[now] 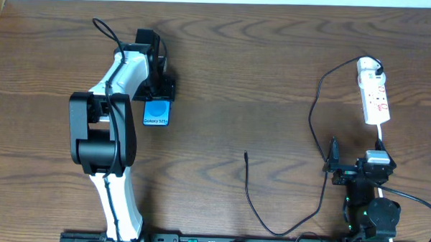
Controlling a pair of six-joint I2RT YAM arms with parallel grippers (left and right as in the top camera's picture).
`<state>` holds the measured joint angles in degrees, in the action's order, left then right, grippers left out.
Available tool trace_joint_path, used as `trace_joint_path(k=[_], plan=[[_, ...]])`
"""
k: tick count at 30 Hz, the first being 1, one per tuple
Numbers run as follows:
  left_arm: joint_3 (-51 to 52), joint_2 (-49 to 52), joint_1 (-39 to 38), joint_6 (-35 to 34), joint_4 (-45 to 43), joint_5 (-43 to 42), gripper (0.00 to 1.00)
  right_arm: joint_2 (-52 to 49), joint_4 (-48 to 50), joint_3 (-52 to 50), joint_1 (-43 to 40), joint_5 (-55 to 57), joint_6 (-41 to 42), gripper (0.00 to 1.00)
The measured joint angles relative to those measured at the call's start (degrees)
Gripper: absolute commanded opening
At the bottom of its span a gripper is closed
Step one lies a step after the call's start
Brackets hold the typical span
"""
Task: Plug charger to phone and switch on socket
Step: 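Close the left gripper on the blue phone's long edges, then lift the phone with the left gripper and tilt it upright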
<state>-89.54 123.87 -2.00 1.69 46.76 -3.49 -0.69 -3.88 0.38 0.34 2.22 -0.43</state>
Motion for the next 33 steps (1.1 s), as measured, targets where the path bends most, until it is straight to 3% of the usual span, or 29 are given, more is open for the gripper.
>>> trace_joint_path(k=[7, 10, 11, 33], plan=[[0.0, 0.0, 0.0, 0.0, 0.0, 0.02, 0.38, 0.0, -0.02, 0.0, 0.0, 0.0, -0.02, 0.99], [0.0, 0.0, 0.0, 0.0, 0.0, 0.02, 0.11, 0.0, -0.02, 0.0, 0.0, 0.0, 0.0, 0.99], [0.0, 0.0, 0.0, 0.0, 0.0, 0.02, 0.08, 0.0, 0.0, 0.0, 0.0, 0.0, -0.02, 0.99], [1.03, -2.47, 0.17, 0.02, 0.72, 1.53, 0.08, 0.0, 0.0, 0.0, 0.0, 0.0, -0.02, 0.99]])
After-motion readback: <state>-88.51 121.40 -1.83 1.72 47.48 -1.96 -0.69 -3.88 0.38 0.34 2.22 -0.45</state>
